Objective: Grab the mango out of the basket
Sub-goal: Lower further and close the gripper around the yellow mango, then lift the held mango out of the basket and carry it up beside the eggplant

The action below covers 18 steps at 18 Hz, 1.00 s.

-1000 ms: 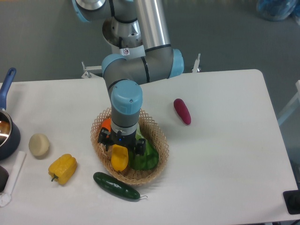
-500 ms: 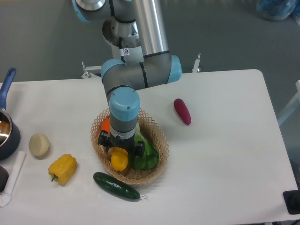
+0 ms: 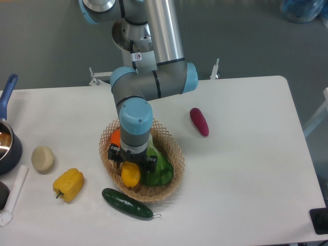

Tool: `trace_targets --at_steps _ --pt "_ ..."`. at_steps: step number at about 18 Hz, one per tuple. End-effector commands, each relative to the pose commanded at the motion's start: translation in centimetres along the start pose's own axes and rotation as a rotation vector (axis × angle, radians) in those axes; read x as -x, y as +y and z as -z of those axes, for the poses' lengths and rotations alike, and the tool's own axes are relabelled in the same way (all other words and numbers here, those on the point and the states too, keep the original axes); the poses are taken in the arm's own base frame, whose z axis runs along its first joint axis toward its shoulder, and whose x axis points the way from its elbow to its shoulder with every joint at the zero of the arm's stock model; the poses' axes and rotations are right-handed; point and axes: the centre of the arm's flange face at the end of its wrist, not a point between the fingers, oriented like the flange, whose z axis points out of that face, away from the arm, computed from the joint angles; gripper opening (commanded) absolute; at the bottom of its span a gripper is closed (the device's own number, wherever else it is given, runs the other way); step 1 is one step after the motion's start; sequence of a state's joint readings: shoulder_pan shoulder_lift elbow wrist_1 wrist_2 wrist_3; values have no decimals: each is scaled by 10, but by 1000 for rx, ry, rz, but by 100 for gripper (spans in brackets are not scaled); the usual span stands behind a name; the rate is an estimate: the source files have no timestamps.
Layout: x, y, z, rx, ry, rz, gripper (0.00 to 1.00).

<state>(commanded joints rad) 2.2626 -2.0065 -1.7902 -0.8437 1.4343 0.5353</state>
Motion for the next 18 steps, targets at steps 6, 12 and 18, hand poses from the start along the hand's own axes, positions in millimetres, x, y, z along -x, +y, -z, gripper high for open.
trace_targets --at_steps 6,12,18 --pt "0 -2 5 -9 -5 -11 40" --pt "4 -10 66 -108 -63 -53 40" --pt "72 -25 156 -265 -165 7 40"
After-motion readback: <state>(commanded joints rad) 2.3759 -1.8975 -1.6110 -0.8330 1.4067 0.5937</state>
